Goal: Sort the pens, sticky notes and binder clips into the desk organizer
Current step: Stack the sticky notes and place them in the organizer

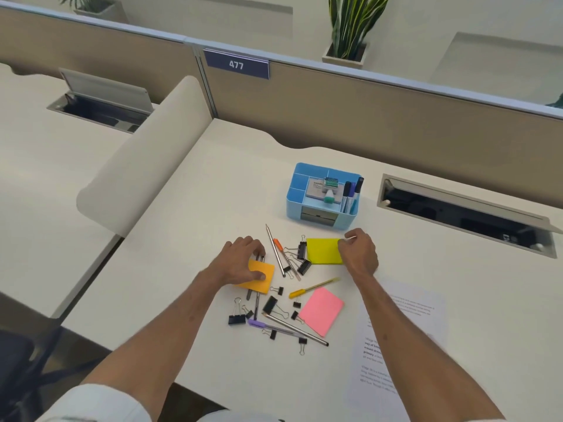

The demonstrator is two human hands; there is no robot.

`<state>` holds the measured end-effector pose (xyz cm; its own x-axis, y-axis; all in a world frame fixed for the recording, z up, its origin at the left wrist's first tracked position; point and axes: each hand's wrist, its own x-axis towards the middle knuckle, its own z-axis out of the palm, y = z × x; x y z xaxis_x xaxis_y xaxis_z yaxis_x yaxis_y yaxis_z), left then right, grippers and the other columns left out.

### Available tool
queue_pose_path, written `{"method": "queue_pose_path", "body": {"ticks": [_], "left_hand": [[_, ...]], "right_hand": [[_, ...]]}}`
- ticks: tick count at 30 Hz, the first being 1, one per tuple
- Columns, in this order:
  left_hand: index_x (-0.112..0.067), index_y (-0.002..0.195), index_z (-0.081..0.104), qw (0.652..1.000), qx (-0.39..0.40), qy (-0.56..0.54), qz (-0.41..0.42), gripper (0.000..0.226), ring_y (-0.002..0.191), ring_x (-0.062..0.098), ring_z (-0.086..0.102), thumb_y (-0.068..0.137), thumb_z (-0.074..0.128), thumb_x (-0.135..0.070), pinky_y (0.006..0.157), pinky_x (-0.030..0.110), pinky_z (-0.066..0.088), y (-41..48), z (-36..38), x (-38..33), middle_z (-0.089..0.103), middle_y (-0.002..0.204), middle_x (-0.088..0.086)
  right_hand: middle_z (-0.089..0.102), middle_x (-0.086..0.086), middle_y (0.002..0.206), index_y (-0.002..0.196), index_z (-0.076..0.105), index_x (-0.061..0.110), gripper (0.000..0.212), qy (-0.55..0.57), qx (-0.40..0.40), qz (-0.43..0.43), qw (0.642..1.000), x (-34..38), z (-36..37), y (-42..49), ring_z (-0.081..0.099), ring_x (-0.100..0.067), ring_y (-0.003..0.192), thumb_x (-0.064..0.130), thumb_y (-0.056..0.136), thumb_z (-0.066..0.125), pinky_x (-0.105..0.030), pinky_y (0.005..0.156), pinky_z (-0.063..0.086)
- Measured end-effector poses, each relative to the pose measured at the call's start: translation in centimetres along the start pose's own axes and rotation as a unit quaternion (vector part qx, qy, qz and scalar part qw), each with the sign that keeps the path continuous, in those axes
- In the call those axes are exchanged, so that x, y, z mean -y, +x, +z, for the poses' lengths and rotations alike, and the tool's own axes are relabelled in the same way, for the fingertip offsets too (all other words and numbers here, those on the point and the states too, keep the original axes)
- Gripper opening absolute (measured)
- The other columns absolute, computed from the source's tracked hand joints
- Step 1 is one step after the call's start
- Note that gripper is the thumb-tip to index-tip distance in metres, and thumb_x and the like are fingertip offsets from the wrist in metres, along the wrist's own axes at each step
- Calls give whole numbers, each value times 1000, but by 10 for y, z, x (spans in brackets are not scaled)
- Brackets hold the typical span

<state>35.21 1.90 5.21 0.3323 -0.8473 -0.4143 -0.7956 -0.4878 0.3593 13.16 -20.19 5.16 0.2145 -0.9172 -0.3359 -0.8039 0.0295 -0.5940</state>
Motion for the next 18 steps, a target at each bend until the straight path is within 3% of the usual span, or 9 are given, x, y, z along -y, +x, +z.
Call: {"method": "queue_pose_path", "body": {"ticks": [5, 9, 14, 18], "left_hand": [[-33, 133, 59, 999, 5, 39, 6, 47, 128, 23, 50, 92, 77, -46, 112, 43, 37, -4, 3, -2, 57, 130, -4], [-33, 137, 59, 999, 5, 39, 2, 42, 132, 24, 49, 98, 72, -44, 114, 45, 36, -4, 4, -2, 61, 128, -1], [-30, 141, 63, 994, -51, -91, -14, 41, 128, 22, 53, 101, 74, -31, 114, 45, 37, -3, 6, -2, 70, 125, 0], [-15, 125, 77, 976, -99, -190, -30, 24, 121, 25, 62, 103, 73, -23, 107, 42, 47, 3, 3, -10, 74, 121, 6]], "right_hand": [[53, -8, 140, 145, 53, 20, 56, -97, 73, -60, 991, -2, 5, -11, 63, -35, 122, 42, 97, 71, -45, 97, 55], [45, -9, 144, 157, 42, 24, 75, -169, 104, -92, 976, 0, 7, -14, 57, -34, 131, 46, 94, 75, -47, 98, 54], [42, -13, 146, 161, 36, 19, 84, -173, 115, -89, 974, -2, 8, -14, 51, -34, 136, 39, 92, 81, -49, 101, 54], [48, -21, 141, 150, 40, 6, 85, -124, 94, -38, 987, -2, 10, -12, 49, -41, 134, 25, 84, 90, -47, 104, 51]]}}
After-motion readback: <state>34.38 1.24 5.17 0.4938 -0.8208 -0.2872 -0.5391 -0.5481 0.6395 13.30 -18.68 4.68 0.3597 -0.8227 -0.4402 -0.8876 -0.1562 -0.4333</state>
